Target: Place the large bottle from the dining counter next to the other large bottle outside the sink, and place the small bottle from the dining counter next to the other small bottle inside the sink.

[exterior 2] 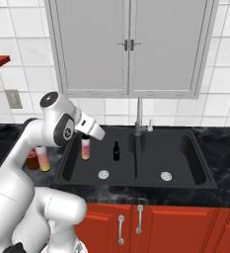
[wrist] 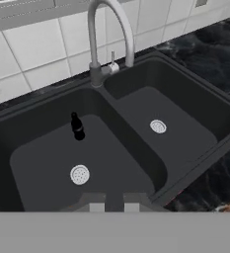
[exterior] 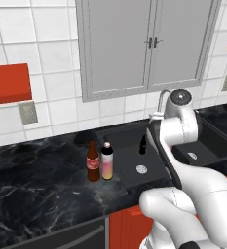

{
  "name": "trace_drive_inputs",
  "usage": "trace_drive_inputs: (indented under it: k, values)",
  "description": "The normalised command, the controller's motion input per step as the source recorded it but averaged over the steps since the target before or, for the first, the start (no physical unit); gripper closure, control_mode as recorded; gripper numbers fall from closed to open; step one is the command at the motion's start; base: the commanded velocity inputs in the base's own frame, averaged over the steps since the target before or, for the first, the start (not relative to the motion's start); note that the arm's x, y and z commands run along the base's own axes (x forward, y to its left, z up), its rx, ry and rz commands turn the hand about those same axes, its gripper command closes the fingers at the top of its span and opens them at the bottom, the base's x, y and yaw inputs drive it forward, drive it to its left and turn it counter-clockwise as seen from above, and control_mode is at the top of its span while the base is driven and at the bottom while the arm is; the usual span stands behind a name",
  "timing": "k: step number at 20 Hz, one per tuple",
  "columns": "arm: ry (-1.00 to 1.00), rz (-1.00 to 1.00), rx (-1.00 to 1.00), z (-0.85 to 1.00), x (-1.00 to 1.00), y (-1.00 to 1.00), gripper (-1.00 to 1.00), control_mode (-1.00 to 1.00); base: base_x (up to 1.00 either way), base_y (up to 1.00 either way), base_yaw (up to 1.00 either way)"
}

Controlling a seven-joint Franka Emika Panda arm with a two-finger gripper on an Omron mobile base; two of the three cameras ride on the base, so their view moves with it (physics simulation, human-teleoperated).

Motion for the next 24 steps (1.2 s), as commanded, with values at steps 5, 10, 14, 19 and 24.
trace_drive_inputs:
  k: [5, 10, 14, 19, 24]
  values:
    - [-0.03, 0.0, 0.0, -0.14, 0.13, -0.03, 1.0, -1.0, 0.0, 0.0, 0.0]
    - [-0.01, 0.01, 0.0, -0.14, 0.14, 0.0, 1.0, -1.0, 0.0, 0.0, 0.0]
    - [0.0, 0.03, -0.01, -0.15, 0.1, -0.01, 1.0, -1.0, 0.0, 0.0, 0.0]
    - [0.0, 0.03, -0.03, -0.16, 0.05, -0.09, 1.0, -1.0, 0.0, 0.0, 0.0]
    - [-0.02, 0.01, -0.03, -0.15, 0.0, -0.1, 1.0, -1.0, 0.0, 0.0, 0.0]
